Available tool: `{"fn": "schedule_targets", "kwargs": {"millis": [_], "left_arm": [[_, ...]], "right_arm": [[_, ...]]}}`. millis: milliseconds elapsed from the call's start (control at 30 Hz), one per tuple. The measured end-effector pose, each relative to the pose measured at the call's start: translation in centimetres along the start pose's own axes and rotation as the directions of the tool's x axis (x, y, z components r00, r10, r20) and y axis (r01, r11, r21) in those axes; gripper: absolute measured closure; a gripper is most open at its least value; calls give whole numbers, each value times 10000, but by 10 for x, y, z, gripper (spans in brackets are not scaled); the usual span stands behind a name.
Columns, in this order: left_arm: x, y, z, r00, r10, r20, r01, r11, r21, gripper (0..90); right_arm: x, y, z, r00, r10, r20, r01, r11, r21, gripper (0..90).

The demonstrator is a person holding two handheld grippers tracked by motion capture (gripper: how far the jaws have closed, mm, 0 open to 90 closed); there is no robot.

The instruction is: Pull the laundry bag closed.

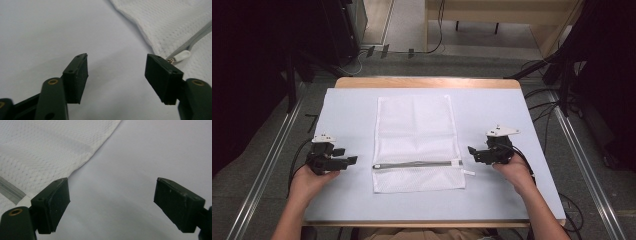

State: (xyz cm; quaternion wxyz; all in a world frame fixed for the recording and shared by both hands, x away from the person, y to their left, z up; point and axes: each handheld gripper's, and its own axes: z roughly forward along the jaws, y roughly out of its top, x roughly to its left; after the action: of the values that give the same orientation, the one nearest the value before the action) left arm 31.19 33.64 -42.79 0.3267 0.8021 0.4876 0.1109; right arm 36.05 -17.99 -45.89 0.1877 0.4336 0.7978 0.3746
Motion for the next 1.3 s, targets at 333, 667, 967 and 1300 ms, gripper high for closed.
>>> {"fn": "schedule_targets", "kwargs": {"millis": [333,667,967,1300], "left_arm": [[0,4,1,9975,-418,565,420,9991,-22,512],[3,9,8,9921,-817,954,797,9965,245,447],[5,9,8,9924,-841,903,838,9965,77,396],[4,11,7,9892,-913,1145,915,9958,39,384]], "right_arm": [[5,1,-3,9989,-132,-446,155,9986,514,143],[8,0,-6,9984,-9,-572,35,9990,454,215],[8,-1,-6,9980,53,-636,-21,9988,493,219],[7,-2,-6,9975,70,-702,-24,9979,651,261]]}}
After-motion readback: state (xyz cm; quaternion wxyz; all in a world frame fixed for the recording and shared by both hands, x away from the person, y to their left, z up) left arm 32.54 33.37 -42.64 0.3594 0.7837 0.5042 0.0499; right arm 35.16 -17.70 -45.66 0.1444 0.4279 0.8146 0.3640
